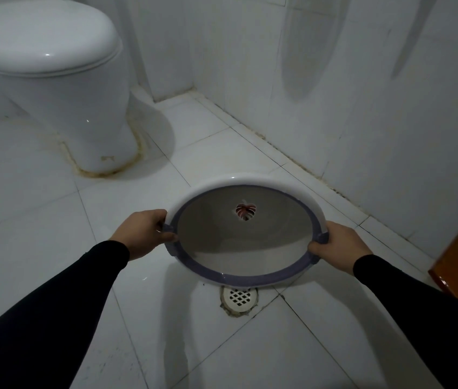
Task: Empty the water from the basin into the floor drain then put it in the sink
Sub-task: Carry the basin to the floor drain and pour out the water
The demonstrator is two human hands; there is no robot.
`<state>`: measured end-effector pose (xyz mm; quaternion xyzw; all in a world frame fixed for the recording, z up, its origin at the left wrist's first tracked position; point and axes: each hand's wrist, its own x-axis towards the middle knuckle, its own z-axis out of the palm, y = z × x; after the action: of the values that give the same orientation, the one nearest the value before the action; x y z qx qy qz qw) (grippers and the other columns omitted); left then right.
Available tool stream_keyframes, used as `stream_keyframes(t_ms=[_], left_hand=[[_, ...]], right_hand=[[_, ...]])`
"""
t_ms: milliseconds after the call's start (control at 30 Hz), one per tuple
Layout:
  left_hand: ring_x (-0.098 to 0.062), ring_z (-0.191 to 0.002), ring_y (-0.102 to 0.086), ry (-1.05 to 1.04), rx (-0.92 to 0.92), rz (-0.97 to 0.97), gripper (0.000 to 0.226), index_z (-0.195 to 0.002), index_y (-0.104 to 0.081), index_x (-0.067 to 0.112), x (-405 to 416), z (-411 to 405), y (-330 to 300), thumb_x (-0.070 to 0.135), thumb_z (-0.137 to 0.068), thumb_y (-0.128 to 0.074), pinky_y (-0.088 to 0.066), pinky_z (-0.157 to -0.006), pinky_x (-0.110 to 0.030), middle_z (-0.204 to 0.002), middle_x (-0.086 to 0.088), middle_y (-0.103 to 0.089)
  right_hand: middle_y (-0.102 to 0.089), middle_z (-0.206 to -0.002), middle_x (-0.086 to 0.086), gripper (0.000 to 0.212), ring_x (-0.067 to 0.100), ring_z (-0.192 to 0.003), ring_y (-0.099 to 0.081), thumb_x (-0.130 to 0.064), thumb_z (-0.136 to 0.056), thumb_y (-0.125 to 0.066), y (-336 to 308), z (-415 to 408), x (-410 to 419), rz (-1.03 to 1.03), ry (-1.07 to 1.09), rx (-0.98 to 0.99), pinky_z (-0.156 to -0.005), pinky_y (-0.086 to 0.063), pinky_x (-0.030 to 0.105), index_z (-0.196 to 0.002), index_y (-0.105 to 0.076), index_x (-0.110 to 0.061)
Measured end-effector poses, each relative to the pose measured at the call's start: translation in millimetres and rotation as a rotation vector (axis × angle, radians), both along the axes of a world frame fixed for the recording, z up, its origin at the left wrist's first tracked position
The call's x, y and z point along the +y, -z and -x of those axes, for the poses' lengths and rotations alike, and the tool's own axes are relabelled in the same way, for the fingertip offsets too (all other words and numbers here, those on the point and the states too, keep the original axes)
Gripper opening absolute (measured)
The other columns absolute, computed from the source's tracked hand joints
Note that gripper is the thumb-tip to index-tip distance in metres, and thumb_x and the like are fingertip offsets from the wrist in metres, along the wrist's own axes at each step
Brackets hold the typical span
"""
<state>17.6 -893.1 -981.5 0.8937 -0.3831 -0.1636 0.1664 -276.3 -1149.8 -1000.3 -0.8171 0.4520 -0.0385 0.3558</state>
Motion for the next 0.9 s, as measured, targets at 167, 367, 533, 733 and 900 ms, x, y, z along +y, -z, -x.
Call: stream_keyframes(t_ms=[167, 367, 533, 733, 900], left_hand=[[-0.022, -0.084, -0.062, 0.019, 0.0, 0.004, 0.021, -0.089, -0.067, 0.017, -0.3, -1.0, 0.6, 0.033, -0.077, -0.075, -0.051, -0.076, -0.039, -0.087, -0.002, -0.071], [-0.017, -0.082, -0.063, 0.027, 0.004, 0.009, 0.019, -0.088, -0.069, 0.021, 0.4, -2.0, 0.9, 0.033, -0.076, -0.077, -0.052, -0.074, -0.037, -0.085, 0.003, -0.072], [-0.012, -0.077, -0.062, 0.038, 0.0, 0.018, 0.017, -0.085, -0.07, 0.025, 0.9, -3.3, 2.1, 0.033, -0.074, -0.078, -0.046, -0.063, -0.026, -0.08, 0.007, -0.071], [-0.013, -0.078, -0.062, 0.06, -0.042, -0.009, 0.02, -0.087, -0.071, 0.024, -0.1, -4.6, 3.3, 0.037, -0.073, -0.079, -0.047, -0.065, -0.028, -0.082, 0.007, -0.072], [-0.014, -0.079, -0.062, 0.079, -0.061, -0.024, 0.02, -0.088, -0.072, 0.026, 0.1, -3.9, 3.3, 0.037, -0.072, -0.079, -0.048, -0.066, -0.029, -0.081, 0.01, -0.072]], right_hand=[[-0.062, -0.074, -0.006, 0.017, 0.01, -0.066, -0.059, -0.02, -0.07, -0.067, -2.4, 0.7, 1.1, 0.005, -0.013, 0.023, -0.049, -0.04, 0.023, -0.071, -0.052, -0.028], [-0.063, -0.072, -0.004, 0.017, 0.013, -0.066, -0.06, -0.018, -0.067, -0.068, -2.8, 0.5, 2.4, 0.001, 0.004, -0.001, -0.05, -0.042, 0.023, -0.069, -0.054, -0.026], [-0.063, -0.069, -0.003, 0.013, 0.013, -0.062, -0.059, -0.021, -0.065, -0.068, -0.9, 2.2, 0.5, 0.015, -0.002, 0.024, -0.048, -0.04, 0.023, -0.068, -0.056, -0.023], [-0.065, -0.069, 0.0, 0.011, 0.016, -0.062, -0.061, -0.021, -0.065, -0.068, 1.3, 3.1, -0.5, 0.015, 0.006, 0.038, -0.049, -0.044, 0.023, -0.069, -0.058, -0.018], [-0.063, -0.067, -0.001, 0.013, 0.013, -0.058, -0.058, -0.021, -0.066, -0.069, -0.6, 3.5, 0.6, 0.017, 0.008, 0.044, -0.046, -0.04, 0.022, -0.067, -0.056, -0.019]])
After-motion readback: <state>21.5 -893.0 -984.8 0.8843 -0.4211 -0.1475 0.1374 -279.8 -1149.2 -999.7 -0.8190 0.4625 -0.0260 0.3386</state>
